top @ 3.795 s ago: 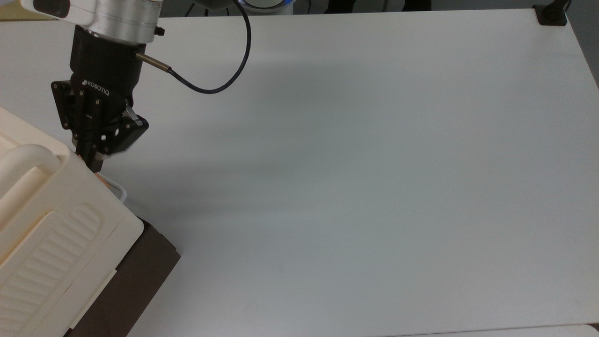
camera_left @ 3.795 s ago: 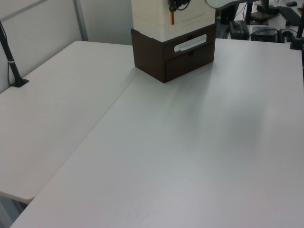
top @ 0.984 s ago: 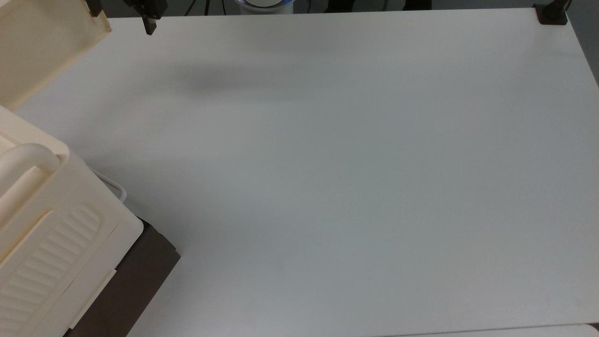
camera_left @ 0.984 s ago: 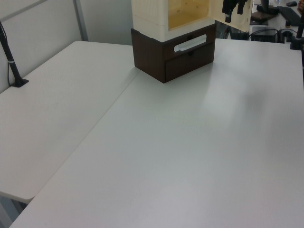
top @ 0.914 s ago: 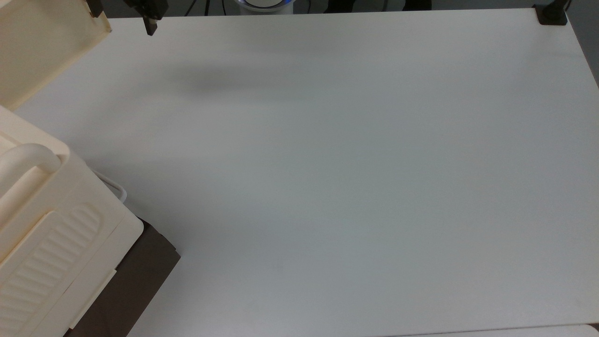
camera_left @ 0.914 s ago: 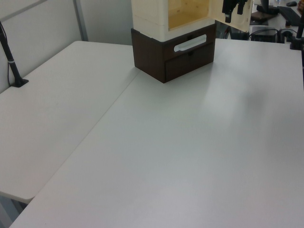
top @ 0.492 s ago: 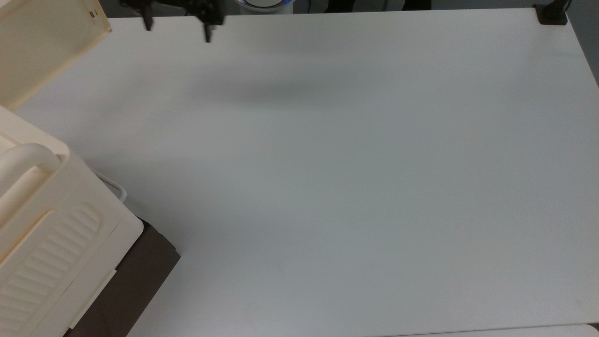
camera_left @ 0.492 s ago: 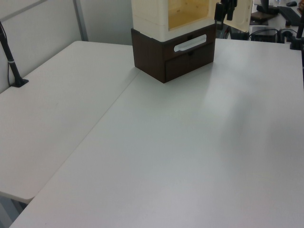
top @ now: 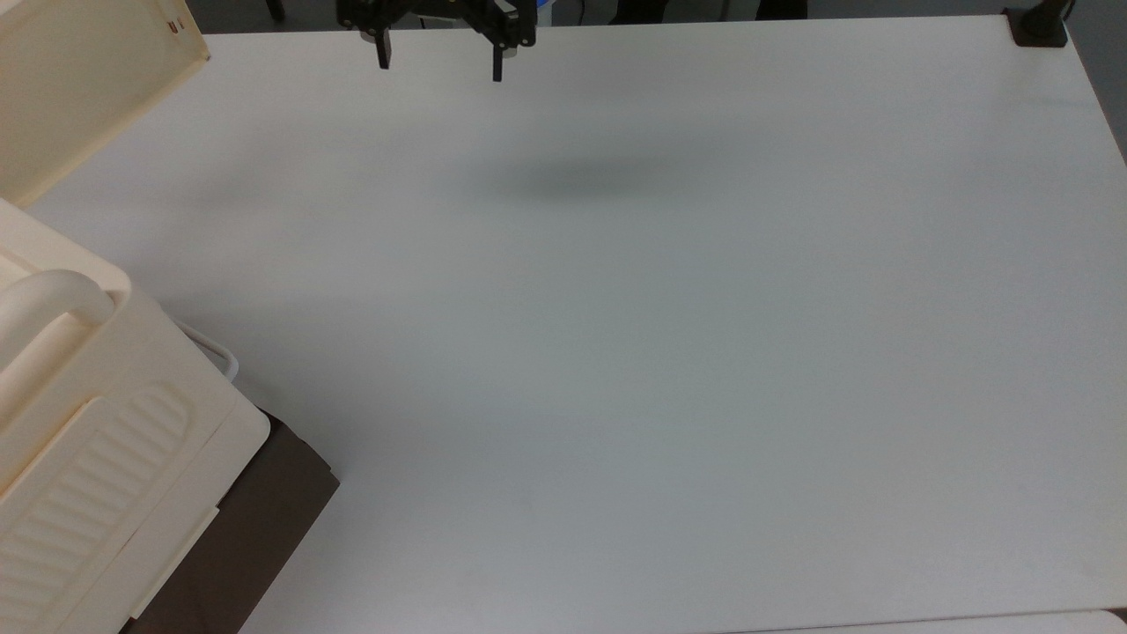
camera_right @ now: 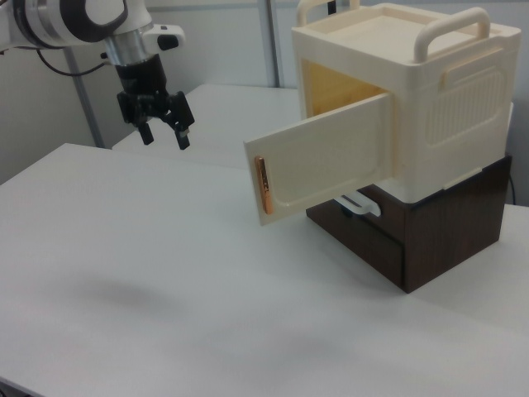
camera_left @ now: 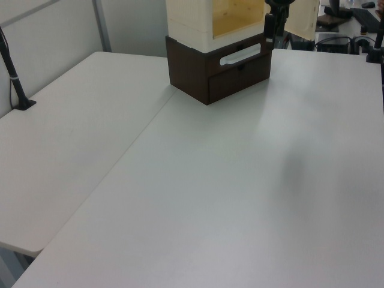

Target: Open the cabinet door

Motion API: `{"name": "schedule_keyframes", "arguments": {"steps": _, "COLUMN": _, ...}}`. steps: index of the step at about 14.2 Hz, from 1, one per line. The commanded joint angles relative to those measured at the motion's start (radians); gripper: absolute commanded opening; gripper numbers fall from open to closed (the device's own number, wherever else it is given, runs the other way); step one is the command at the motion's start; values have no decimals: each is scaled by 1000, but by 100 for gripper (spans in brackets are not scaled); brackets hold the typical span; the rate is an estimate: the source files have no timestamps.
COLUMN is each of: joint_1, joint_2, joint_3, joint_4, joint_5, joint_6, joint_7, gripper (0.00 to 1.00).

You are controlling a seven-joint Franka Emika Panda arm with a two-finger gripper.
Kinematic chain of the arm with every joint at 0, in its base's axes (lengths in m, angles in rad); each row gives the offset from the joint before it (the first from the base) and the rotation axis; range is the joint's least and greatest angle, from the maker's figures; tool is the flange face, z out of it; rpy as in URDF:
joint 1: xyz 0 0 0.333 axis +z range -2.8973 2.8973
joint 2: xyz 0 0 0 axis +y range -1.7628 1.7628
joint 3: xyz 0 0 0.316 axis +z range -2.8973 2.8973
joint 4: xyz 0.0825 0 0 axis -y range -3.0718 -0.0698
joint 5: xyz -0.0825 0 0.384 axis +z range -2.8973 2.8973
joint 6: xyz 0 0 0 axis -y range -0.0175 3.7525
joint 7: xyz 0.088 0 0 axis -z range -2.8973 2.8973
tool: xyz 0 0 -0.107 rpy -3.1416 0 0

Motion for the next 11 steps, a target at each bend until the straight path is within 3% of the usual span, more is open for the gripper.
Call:
{"name": "schedule_keyframes", "arguments": {"steps": 1, "joint_1": 11, "joint_2": -16, "joint_3": -8, "joint_4": -43, "joint_5": -7, "joint_6": -20, "joint_7": 16, "gripper": 100}}
{"name": "schedule_keyframes", "arguments": {"steps": 11, "joint_1": 8, "joint_2": -16, "joint_3": -10, "joint_4": -35, "joint_5": -4, "joint_6": -34, "joint_7": 6, "gripper": 100}}
